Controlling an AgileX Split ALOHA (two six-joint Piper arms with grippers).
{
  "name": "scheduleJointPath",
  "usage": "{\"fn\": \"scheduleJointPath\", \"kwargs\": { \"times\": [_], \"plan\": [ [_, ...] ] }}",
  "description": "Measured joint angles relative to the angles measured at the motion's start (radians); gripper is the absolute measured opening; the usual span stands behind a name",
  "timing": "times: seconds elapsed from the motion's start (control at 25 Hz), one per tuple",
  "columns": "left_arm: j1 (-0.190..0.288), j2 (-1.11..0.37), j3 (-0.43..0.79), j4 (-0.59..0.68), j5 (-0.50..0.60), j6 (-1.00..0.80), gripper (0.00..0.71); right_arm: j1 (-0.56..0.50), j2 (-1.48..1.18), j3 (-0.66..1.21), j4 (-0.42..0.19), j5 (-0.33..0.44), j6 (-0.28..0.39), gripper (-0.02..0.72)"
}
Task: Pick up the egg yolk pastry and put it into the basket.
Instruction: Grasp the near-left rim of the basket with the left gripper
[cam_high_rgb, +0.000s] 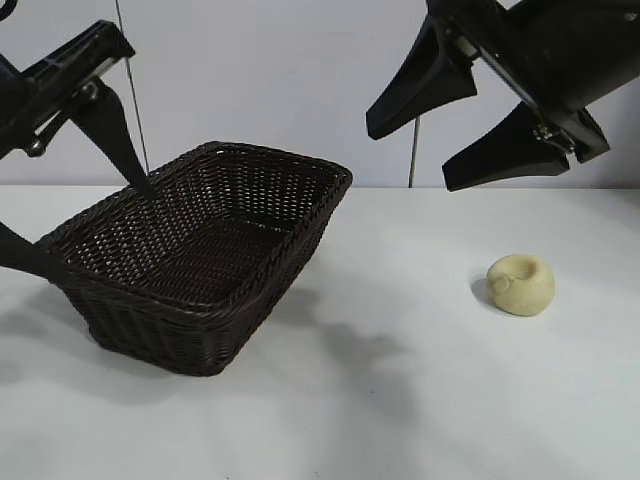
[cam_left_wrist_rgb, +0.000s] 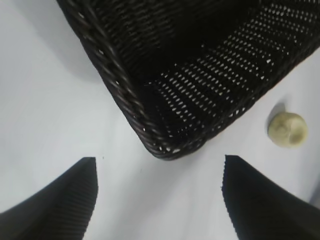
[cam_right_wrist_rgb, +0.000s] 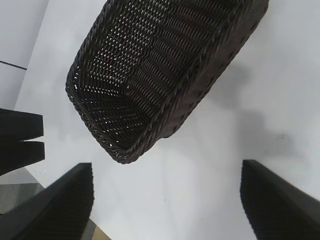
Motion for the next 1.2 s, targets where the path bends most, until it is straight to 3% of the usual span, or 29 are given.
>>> {"fn": "scheduleJointPath", "kwargs": {
  "times": [0.4,1.0,1.2],
  "plan": [
    [0.0,0.086,0.0,0.044,-0.016,-0.067,0.512,0.0,0.0,0.0,0.0,0.0,0.0,0.579],
    [0.0,0.343,0.0,0.046,-0.203,-0.069,0.512,0.0,0.0,0.0,-0.003,-0.002,0.0,0.579],
    [0.0,0.35,0.0,0.046,-0.215,-0.069,0.426,0.0,0.0,0.0,-0.003,-0.002,0.0,0.579]
  ]
}}
